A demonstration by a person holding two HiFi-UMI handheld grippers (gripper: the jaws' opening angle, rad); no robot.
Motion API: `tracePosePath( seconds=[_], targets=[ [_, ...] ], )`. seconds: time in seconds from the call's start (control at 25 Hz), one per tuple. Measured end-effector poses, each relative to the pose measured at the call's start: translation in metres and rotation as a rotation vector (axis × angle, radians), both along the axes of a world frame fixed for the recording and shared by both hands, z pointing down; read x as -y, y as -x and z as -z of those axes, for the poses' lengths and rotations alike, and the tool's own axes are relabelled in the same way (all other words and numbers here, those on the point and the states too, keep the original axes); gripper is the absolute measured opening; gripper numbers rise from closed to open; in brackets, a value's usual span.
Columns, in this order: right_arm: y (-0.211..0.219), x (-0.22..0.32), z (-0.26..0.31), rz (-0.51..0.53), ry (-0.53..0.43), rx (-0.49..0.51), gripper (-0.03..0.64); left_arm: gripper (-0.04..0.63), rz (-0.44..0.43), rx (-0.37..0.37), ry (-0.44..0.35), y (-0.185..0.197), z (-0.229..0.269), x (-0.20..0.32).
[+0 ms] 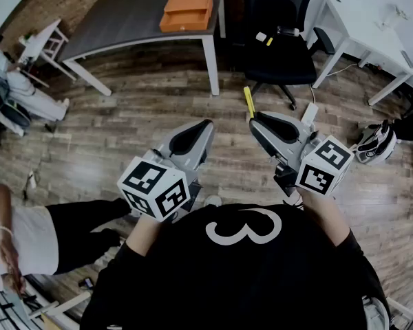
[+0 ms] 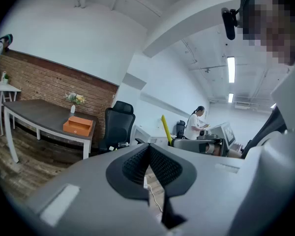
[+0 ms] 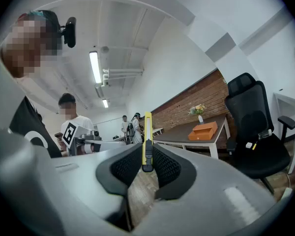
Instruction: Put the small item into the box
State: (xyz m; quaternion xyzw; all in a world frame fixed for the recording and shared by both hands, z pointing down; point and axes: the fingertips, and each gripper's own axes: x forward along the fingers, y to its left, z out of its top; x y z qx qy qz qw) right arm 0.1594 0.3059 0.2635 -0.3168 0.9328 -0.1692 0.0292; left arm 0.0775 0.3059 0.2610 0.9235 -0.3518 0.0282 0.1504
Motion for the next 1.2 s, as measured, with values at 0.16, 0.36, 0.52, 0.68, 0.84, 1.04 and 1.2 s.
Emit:
tracePosePath(
  seconds=[0.16, 0.36, 0.52, 0.68, 0.84, 1.04, 1.2],
  targets=[
    [-0.004, -0.006, 0.000, 0.003, -0.012, -0.008, 0.066, 0.012, -0.002, 0.001, -0.009, -0.006, 0.000, -0.006],
    [-0.010, -0.011, -0.002, 0.001, -0.015, -0.010, 0.066, 0.012, 0.005, 0.002, -0.018, -0.009, -0.001, -0.011],
    [-0.012, -0.013, -0.006, 0.007, 0.001, 0.002, 0.066, 0.012, 0.010, 0.001, -0.014, -0.009, -0.004, -0.014],
    [-0.013, -0.010, -0.010, 0.003, 0.008, 0.004, 0.066, 0.012, 0.011, 0.002, -0.004, -0.009, -0.010, -0.013],
    [-0.014, -0.001, -0.013, -0.001, 0.008, 0.004, 0.066, 0.012, 0.017, -0.002, -0.007, -0.006, -0.012, -0.005],
    [-0.011, 0.021, -0.021, -0.012, 0.013, 0.007, 0.066, 0.012, 0.017, -0.006, -0.005, 0.001, -0.021, 0.018],
    [-0.003, 0.054, -0.024, -0.010, 0.025, 0.002, 0.066, 0.012, 0.018, -0.015, 0.005, 0.009, -0.024, 0.051]
  ],
)
